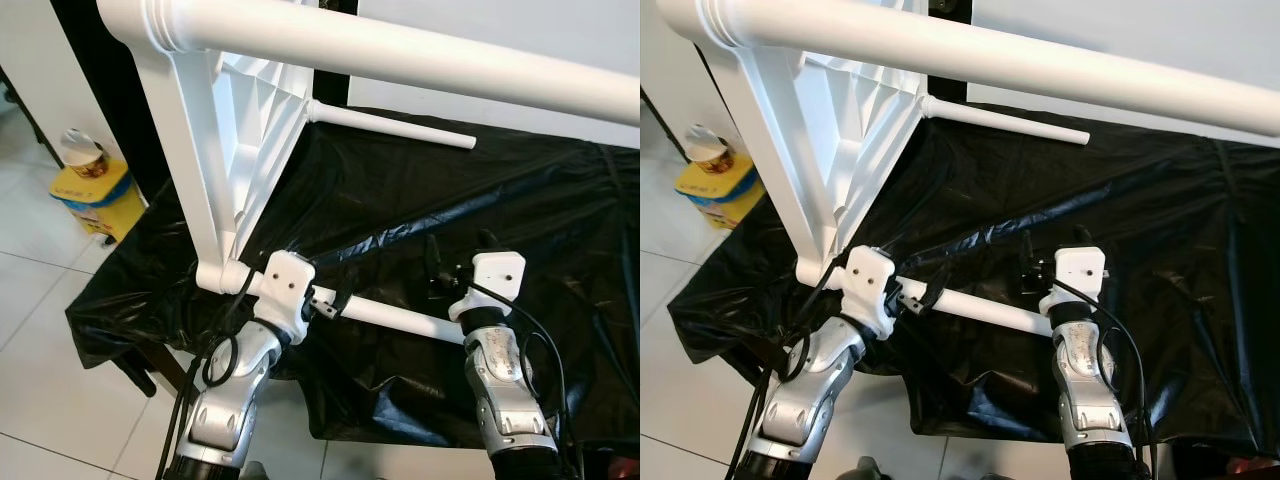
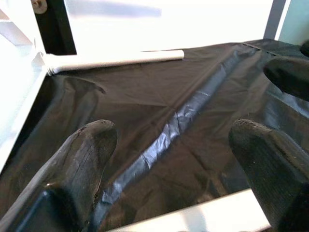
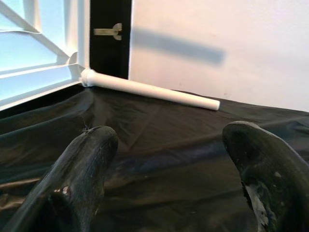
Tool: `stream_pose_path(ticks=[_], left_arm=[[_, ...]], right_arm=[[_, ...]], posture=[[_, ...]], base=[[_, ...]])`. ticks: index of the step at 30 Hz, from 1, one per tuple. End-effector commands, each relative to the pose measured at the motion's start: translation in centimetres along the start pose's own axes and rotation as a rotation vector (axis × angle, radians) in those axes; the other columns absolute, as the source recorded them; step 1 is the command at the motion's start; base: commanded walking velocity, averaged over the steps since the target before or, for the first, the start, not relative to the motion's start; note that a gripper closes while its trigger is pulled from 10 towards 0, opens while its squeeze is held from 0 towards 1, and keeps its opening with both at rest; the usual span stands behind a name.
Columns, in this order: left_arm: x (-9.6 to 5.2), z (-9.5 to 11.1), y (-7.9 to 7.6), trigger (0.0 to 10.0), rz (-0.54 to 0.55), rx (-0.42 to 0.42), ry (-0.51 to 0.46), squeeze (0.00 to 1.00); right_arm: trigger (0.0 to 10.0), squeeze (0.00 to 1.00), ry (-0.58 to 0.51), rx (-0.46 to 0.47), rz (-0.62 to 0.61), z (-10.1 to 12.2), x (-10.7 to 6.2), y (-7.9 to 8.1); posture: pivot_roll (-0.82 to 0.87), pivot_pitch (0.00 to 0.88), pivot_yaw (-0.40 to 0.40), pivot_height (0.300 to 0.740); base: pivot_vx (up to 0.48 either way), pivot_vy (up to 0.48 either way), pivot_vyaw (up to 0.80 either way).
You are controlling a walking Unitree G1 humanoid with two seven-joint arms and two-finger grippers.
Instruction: Building children table
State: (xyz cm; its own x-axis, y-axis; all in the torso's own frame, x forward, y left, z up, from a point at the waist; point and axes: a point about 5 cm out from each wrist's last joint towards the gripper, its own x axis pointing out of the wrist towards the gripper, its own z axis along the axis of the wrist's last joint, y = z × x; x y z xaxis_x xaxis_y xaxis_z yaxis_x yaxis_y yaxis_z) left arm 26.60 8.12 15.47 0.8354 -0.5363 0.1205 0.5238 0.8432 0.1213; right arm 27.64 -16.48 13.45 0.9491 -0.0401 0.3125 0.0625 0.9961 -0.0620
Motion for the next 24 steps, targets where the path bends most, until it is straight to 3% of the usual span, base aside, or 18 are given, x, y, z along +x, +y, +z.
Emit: stream_pose_path(ticks=[1,11,24], left_arm=[[0.2,-0.4,0.6,10.0,0.049,-0.027,0.015,0.00],[0.7,0.0,1.4,10.0,0.053,-0.056,0.007,0.00],[0.7,-0.1,2.2,10.0,0.074,-0.117,0.016,0.00]], right_arm=[[10.0,0.00,-0.013,-0.021,-0.022,0.2,0.0,-0.4],[10.0,0.00,-0.053,-0.051,-0.014,0.6,0.4,-0.7],[10.0,0.00,-0.066,-0.056,0.000,0.6,0.6,-0.3]], posture=[[0.03,0.027,-0.008,0.740],[0.03,0.014,0.050,0.740],[0.04,0.023,0.044,0.740]], base=[[0.000,0.000,0.00],[0.000,0.000,0.00],[0.000,0.000,0.00]])
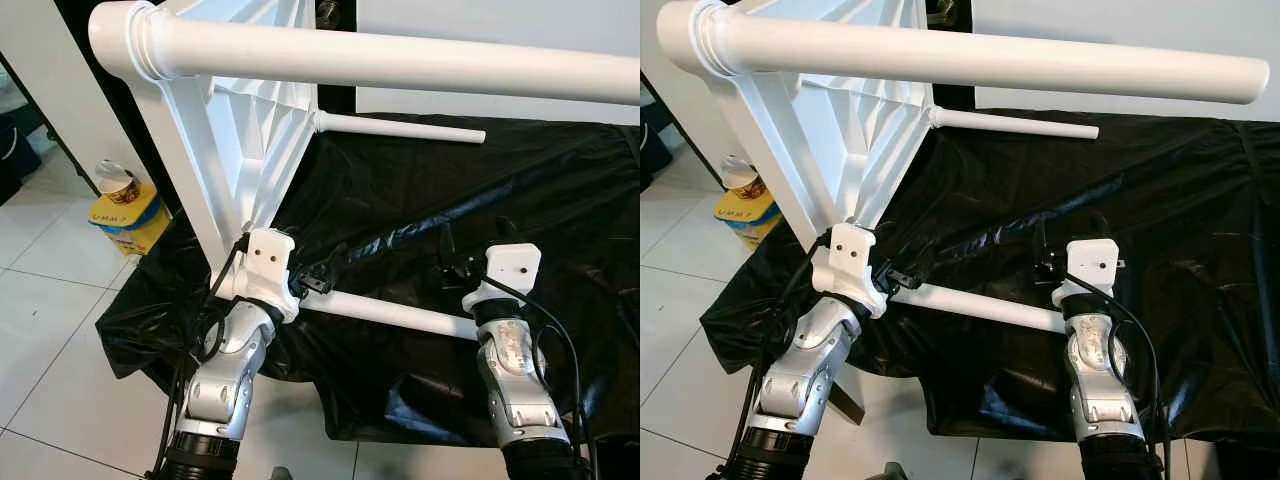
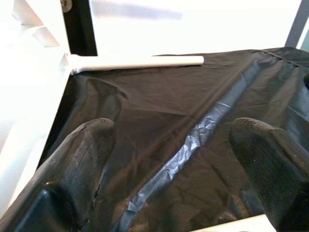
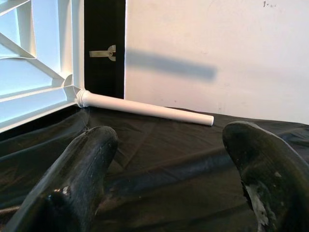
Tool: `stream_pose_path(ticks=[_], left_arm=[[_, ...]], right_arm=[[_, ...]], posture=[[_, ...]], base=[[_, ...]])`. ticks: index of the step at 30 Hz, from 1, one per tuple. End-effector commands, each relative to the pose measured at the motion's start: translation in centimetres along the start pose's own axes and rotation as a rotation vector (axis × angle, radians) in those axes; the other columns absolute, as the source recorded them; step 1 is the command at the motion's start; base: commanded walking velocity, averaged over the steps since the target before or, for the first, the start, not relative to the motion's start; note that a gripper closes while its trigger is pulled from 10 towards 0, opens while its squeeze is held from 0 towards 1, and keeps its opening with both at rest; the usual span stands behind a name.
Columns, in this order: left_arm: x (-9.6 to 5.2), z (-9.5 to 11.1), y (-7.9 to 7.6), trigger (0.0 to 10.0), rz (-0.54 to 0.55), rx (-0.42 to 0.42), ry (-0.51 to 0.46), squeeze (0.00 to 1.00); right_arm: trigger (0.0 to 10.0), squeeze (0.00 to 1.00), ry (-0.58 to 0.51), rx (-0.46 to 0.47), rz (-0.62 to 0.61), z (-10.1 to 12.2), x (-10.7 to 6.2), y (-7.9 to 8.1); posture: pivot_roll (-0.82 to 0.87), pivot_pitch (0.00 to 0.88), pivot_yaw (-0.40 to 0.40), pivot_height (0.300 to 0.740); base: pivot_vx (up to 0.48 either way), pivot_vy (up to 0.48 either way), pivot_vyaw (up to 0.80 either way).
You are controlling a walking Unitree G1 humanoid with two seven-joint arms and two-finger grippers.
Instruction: Building children table
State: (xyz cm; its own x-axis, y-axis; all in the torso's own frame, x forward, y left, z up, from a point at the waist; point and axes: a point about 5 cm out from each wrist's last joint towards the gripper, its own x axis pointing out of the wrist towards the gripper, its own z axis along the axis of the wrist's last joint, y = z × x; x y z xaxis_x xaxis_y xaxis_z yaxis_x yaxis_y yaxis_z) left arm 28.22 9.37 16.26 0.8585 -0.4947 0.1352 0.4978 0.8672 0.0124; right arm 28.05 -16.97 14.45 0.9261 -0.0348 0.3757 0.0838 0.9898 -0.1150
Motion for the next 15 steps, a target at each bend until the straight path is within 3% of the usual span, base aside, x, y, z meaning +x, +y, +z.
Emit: stream_pose_path(ticks=[1,8,15], left_arm=[[-0.1,-0.6,0.2,10.0,0.027,-0.012,0.027,0.00],[-0.5,-0.9,-0.1,10.0,0.023,-0.002,0.030,0.00],[-0.4,-0.9,0.1,10.0,0.050,-0.012,0.017,0.00]], right_arm=[[10.0,0.00,0.001,0.001,0.002,-0.1,-0.1,0.3],[10.0,0.00,0.026,0.009,-0.047,-0.4,-0.3,-0.4],[10.0,0.00,0.056,0.002,-0.067,-0.8,-0.6,-1.0]], posture=[[0.04,0.023,0.044,0.740],[0.04,0.025,0.011,0.740],[0.03,0.017,-0.001,0.740]], base=[[0.000,0.000,0.00],[0.000,0.000,0.00],[0.000,0.000,-0.80]])
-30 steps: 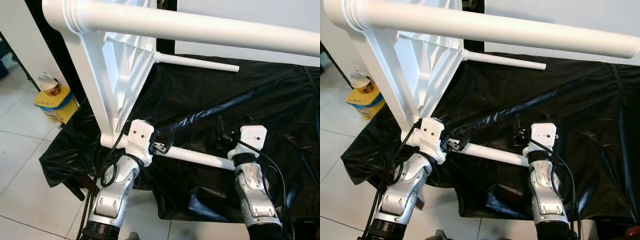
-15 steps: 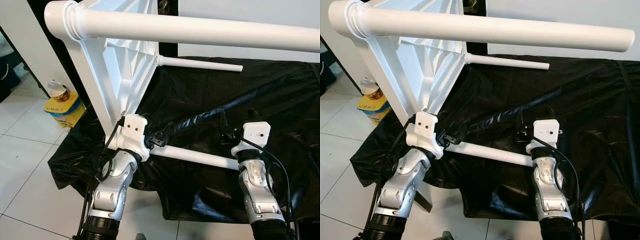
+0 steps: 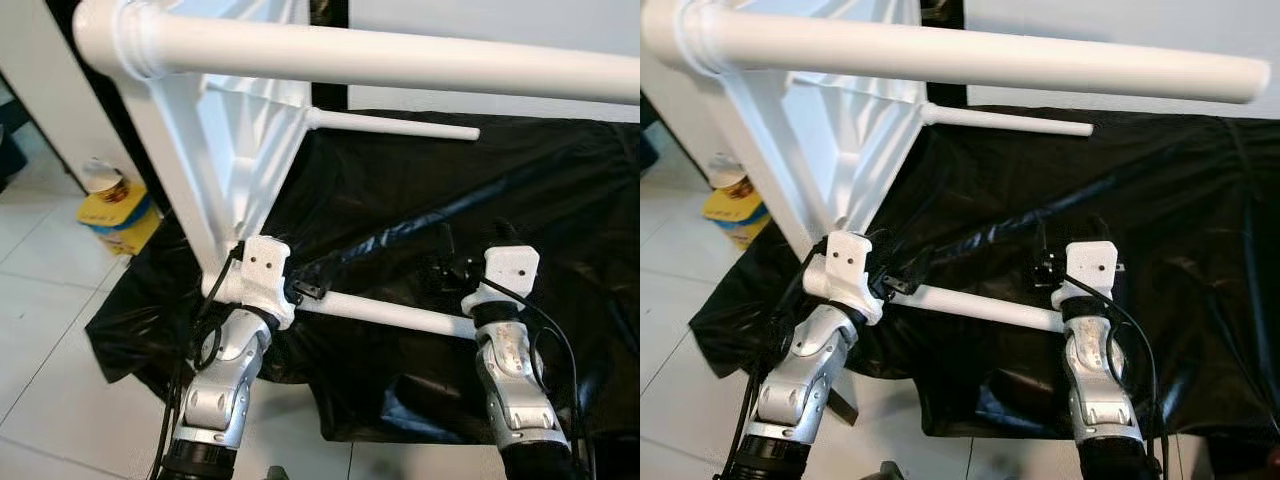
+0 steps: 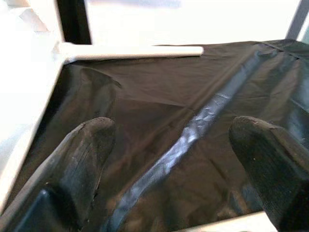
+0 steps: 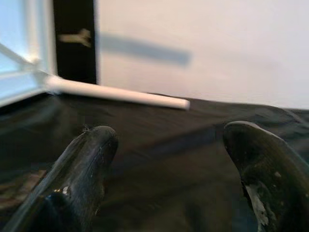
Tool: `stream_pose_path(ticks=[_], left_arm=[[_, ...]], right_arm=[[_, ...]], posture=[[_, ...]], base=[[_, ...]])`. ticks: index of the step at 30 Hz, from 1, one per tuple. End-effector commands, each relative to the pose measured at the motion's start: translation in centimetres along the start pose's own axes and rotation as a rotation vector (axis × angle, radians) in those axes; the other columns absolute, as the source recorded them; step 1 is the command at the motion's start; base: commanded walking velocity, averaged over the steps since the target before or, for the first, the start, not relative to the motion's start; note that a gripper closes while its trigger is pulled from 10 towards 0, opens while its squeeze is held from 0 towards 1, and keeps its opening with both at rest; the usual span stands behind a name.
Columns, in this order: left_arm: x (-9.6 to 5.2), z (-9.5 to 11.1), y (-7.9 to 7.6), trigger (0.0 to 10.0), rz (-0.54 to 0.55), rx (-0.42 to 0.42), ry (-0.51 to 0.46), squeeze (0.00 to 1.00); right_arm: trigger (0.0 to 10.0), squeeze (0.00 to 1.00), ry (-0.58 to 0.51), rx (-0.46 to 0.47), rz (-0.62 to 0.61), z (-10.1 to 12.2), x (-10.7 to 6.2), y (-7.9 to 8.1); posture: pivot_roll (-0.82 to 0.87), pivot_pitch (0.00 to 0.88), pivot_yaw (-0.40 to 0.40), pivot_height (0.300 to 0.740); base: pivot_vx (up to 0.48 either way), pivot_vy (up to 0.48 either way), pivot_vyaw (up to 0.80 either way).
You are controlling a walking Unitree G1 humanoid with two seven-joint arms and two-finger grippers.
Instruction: Building children table
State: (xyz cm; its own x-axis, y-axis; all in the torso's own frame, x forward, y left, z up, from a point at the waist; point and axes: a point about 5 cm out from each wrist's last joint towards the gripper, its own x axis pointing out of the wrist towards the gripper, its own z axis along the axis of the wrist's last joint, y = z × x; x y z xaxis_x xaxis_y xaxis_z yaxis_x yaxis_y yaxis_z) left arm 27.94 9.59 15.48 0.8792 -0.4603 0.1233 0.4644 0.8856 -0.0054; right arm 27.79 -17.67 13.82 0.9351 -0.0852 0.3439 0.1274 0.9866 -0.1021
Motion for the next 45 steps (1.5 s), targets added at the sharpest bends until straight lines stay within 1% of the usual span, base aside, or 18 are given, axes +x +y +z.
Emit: stream_pose_path(ticks=[1,7,9,12,17,20,27,30,37,41,45], left_arm=[[0.1,-0.2,0.0,10.0,0.008,0.001,0.003,0.00],[0.1,-0.3,-0.1,10.0,0.003,-0.003,0.008,0.00],[0.0,-0.4,0.0,10.0,0.001,-0.008,0.011,0.00],[-0.1,-0.8,0.1,10.0,0.014,-0.033,0.015,0.00],[-0.1,-0.8,0.0,10.0,0.040,-0.057,0.014,0.00],[-0.2,-0.8,-0.1,10.0,0.038,-0.061,0.016,0.00],[-0.4,-0.8,-0.2,10.0,0.021,-0.050,0.021,0.00],[-0.5,-0.8,0.0,10.0,0.005,-0.010,0.027,0.00],[-0.8,-1.0,-0.2,10.0,-0.009,0.018,0.034,0.00],[-0.8,-1.0,-0.2,10.0,-0.011,0.021,0.035,0.00],[-1.0,-1.0,-0.4,10.0,-0.033,0.039,0.038,0.00]], right_arm=[[10.0,0.00,0.015,0.000,-0.020,-0.2,-0.1,-0.4],[10.0,0.00,0.007,-0.001,-0.021,-0.1,0.0,-0.5],[10.0,0.00,0.005,0.000,-0.021,-0.1,0.0,-0.5],[10.0,0.00,0.001,-0.007,-0.019,0.1,0.2,-0.5],[10.0,0.00,0.000,-0.015,-0.016,0.2,0.3,-0.8],[10.0,0.00,0.002,-0.017,-0.019,0.1,0.3,-0.8],[10.0,0.00,0.004,-0.012,-0.021,0.0,0.2,-0.5],[10.0,0.00,0.008,-0.009,-0.022,0.0,-0.1,-0.3],[10.0,0.00,0.012,-0.011,-0.027,-0.1,-0.3,-0.4],[10.0,0.00,0.013,-0.011,-0.027,-0.1,-0.3,-0.4],[10.0,0.00,0.014,-0.012,-0.030,-0.2,-0.4,-0.4]], posture=[[0.03,0.016,-0.006,0.740],[0.03,0.017,-0.017,0.740],[0.03,0.017,-0.017,0.740],[0.03,0.020,-0.038,0.740],[0.03,0.023,-0.036,0.740],[0.04,0.022,-0.032,0.740],[0.04,0.022,-0.029,0.740],[0.04,0.022,-0.023,0.740],[0.04,0.022,-0.020,0.740],[0.04,0.022,-0.020,0.740],[0.04,0.025,-0.018,0.740]], base=[[0.000,0.000,-0.80],[0.000,0.000,-0.80],[0.000,0.000,0.00],[0.000,0.000,0.00],[0.000,0.000,0.00],[0.000,0.343,0.00],[0.000,0.299,0.00],[0.000,0.000,0.00],[0.000,0.000,0.00],[0.000,0.000,0.00],[0.000,0.000,0.00]])
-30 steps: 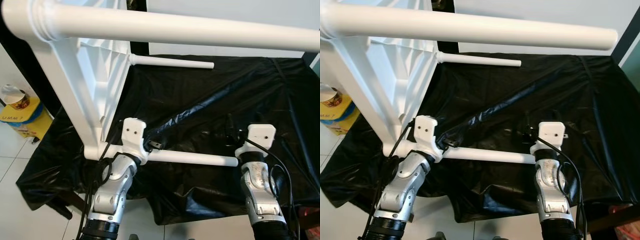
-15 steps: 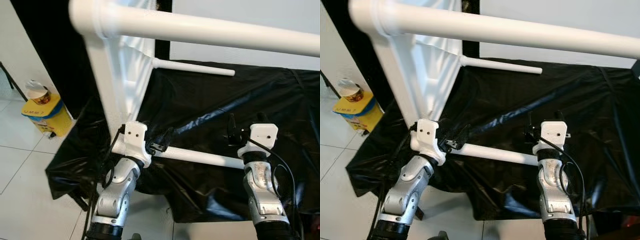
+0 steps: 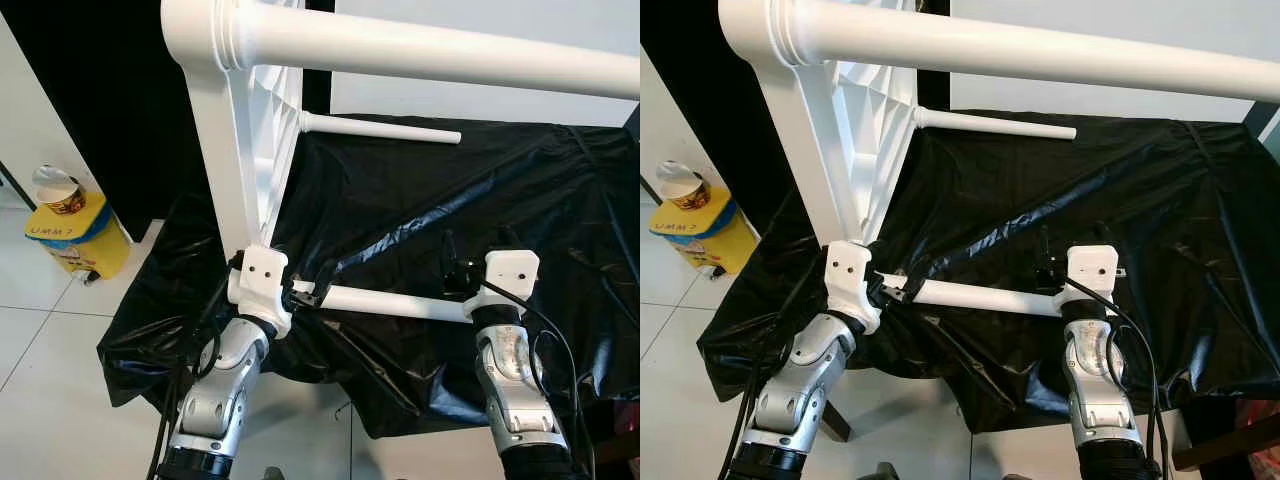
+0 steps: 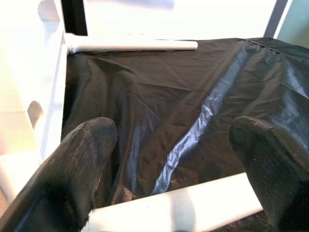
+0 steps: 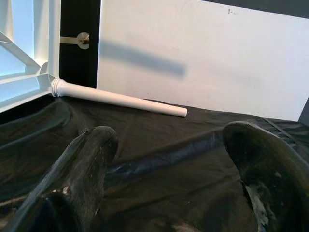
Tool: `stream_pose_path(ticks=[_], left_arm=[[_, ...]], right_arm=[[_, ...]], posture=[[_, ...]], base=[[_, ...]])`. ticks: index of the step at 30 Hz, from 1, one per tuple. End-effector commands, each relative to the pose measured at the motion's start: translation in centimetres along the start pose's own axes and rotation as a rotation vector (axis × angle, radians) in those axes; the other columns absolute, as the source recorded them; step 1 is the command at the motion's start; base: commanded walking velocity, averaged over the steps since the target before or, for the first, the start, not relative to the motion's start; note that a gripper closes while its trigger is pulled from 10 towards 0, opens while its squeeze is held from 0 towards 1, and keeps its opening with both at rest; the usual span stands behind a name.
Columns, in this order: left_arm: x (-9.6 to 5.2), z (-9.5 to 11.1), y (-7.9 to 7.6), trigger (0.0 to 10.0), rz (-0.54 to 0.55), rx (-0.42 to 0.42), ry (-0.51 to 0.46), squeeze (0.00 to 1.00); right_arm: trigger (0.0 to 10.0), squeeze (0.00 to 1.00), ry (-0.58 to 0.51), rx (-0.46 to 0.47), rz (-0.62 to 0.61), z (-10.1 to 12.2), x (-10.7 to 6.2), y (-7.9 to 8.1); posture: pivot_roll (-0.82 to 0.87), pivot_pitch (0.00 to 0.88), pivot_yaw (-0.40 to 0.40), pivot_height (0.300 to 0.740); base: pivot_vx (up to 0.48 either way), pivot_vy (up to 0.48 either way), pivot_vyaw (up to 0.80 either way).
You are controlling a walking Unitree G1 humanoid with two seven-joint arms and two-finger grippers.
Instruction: Building children table
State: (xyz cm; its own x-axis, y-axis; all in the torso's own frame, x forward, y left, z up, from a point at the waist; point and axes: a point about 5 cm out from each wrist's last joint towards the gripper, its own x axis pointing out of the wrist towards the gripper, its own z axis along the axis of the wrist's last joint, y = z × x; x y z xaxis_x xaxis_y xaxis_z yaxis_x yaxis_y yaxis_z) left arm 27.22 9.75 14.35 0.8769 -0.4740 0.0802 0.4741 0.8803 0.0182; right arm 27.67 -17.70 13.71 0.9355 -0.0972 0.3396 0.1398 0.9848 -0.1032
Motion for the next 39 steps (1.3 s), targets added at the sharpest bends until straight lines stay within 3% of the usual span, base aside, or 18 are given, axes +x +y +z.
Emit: stream_pose_path(ticks=[1,7,9,15,20,22,24,26,29,34,38,39], left_arm=[[-0.2,0.0,-0.3,10.0,-0.032,0.024,-0.002,0.00],[-0.9,-0.7,-1.2,10.0,-0.114,0.006,0.050,0.00],[-1.6,-2.0,-2.2,10.0,-0.222,0.044,0.132,0.00],[-2.0,-2.8,-2.2,10.0,-0.198,0.025,0.187,0.00],[-1.9,-3.2,-2.0,10.0,-0.155,-0.060,0.233,0.00],[-1.8,-3.6,-2.1,10.0,-0.126,-0.155,0.274,0.00],[-1.7,-3.7,-2.2,10.0,-0.118,-0.192,0.289,0.00],[-1.6,-3.9,-2.2,10.0,-0.097,-0.274,0.306,0.00],[-1.5,-3.8,-2.3,10.0,-0.095,-0.289,0.307,0.00],[-1.6,-3.5,-2.3,10.0,-0.117,-0.247,0.307,0.00],[-1.4,-1.7,-2.4,10.0,-0.164,-0.089,0.173,0.00],[-1.4,-1.7,-2.4,10.0,-0.164,-0.089,0.173,0.00]], right_arm=[[10.0,0.00,0.009,-0.009,-0.022,-0.1,-0.3,-0.4],[10.0,0.00,0.006,-0.036,-0.049,-0.1,-0.5,-0.7],[10.0,0.00,0.014,-0.062,-0.068,-0.2,-0.9,-0.9],[10.0,0.00,-0.014,-0.108,-0.046,0.2,-2.0,-0.6],[10.0,0.00,-0.045,-0.154,-0.032,0.7,-2.4,-0.3],[10.0,0.00,-0.081,-0.235,-0.031,1.2,-2.7,-0.2],[10.0,0.00,-0.093,-0.262,-0.030,1.3,-2.8,-0.2],[10.0,0.00,-0.169,-0.383,-0.022,2.1,-3.3,-0.2],[10.0,0.00,-0.246,-0.450,-0.018,3.2,-3.7,-0.3],[10.0,0.00,-0.217,-0.405,-0.027,3.1,-3.9,-0.4],[10.0,0.00,0.004,-0.044,0.003,0.9,-3.8,0.1],[10.0,0.00,0.004,-0.044,0.003,0.9,-3.8,0.1]], posture=[[0.04,0.026,-0.017,0.740],[0.04,0.026,-0.016,0.740],[0.04,0.036,-0.011,0.740],[0.04,0.047,-0.007,0.740],[0.04,0.052,-0.005,0.740],[0.03,0.062,0.003,0.740],[0.03,0.062,0.003,0.740],[0.03,0.066,0.009,0.740],[0.02,0.068,0.013,0.740],[0.02,0.071,0.017,0.740],[0.02,0.072,0.017,0.740],[0.02,0.072,0.017,0.740]], base=[[0.000,0.000,0.00],[0.000,0.000,0.00],[0.000,0.000,0.00],[0.000,0.000,0.00],[0.000,0.000,0.00],[0.000,0.000,0.00],[0.000,0.000,0.00],[0.000,0.000,0.00],[0.000,0.000,0.00],[0.000,0.000,0.00],[0.000,0.000,0.00],[0.000,0.000,0.00]])
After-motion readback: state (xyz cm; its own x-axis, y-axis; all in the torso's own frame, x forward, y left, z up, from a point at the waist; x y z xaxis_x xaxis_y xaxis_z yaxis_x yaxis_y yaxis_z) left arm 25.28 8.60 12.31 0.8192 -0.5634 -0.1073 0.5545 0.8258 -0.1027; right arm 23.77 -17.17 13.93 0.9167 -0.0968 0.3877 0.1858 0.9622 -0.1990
